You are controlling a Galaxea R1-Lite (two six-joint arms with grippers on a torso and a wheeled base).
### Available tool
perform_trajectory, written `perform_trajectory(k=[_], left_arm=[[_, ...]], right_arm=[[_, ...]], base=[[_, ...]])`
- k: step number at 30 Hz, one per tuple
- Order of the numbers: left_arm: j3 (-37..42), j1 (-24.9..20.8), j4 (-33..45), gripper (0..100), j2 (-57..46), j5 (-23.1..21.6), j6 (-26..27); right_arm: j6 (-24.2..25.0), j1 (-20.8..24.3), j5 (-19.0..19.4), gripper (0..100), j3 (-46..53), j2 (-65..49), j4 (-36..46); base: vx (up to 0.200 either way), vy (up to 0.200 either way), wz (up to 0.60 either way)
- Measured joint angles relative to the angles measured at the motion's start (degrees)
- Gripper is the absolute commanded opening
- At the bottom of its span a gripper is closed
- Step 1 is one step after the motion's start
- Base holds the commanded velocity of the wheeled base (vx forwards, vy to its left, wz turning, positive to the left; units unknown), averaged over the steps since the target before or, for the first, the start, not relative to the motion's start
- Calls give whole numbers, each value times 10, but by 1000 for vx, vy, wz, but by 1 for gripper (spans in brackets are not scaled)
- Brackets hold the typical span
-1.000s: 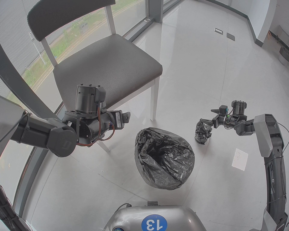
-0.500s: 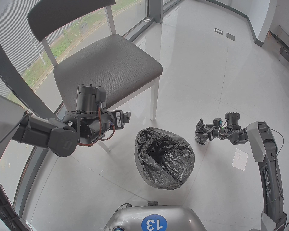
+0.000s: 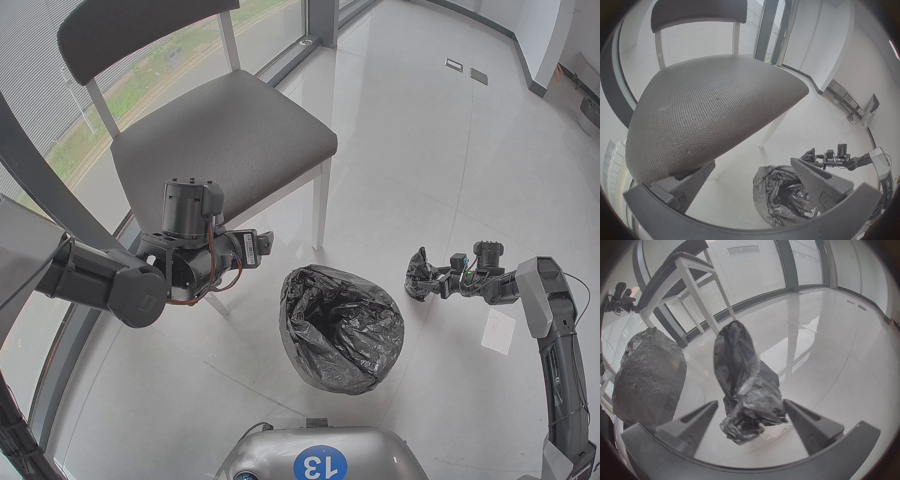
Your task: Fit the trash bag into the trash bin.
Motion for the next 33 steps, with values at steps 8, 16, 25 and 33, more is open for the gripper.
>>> perform_trajectory(k=[8, 16, 25, 33], left_arm=[[4, 5, 2, 100, -1, 1, -2], [14, 4, 2, 100, -7, 4, -2], [16, -3, 3, 100, -13, 5, -3], [26, -3, 5, 100, -16, 8, -4]], right_arm=[[0, 0, -1, 0, 0, 0, 1], [-3, 3, 0, 0, 1, -20, -4], [-8, 5, 0, 0, 120, -122, -31], [-10, 13, 1, 0, 300, -271, -74]], base=[[0, 0, 0], [0, 0, 0], [0, 0, 0], [0, 0, 0]])
